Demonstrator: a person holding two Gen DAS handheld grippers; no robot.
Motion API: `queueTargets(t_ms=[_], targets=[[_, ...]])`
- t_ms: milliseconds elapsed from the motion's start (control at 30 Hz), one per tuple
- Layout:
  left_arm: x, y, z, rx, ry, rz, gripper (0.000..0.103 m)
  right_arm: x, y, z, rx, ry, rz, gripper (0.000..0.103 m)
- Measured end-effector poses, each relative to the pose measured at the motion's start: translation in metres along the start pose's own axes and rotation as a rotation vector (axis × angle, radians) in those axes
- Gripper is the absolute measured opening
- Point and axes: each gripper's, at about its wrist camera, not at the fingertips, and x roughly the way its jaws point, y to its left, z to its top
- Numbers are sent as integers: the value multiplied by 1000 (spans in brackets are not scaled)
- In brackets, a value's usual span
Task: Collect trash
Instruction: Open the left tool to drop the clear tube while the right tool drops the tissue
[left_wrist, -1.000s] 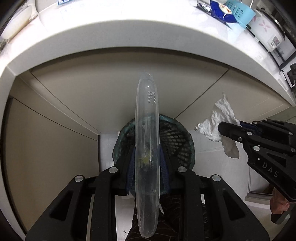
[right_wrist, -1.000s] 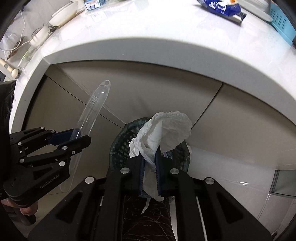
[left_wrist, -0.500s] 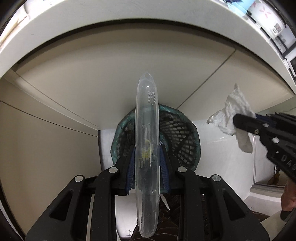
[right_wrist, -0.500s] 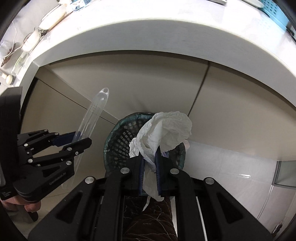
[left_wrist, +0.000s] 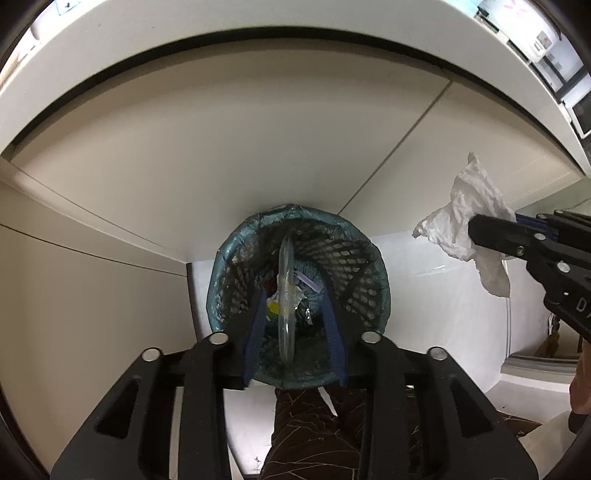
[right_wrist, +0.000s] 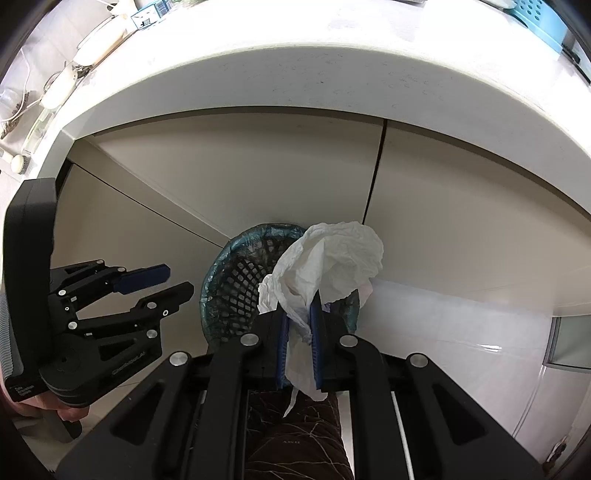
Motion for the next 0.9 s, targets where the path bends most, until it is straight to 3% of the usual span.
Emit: queueTargets(t_ms=[333,400,500,600,900], targets=[[-20,37,-6,-131,-60,32,66,8,31,6,-81,14,40,10],[-26,47,-7,-158,-76,42,78,12,37,7,-101,21,41,10],[-37,65,-9,-208,-102,61,87,17,47,10,-121,31,50,10],[-43,76,-10,-234,-120,63,94,23,55,11,-142,43,51,10],[-44,93,-16,-250,-113,84,97,42,54,16,-159,97,31,12]])
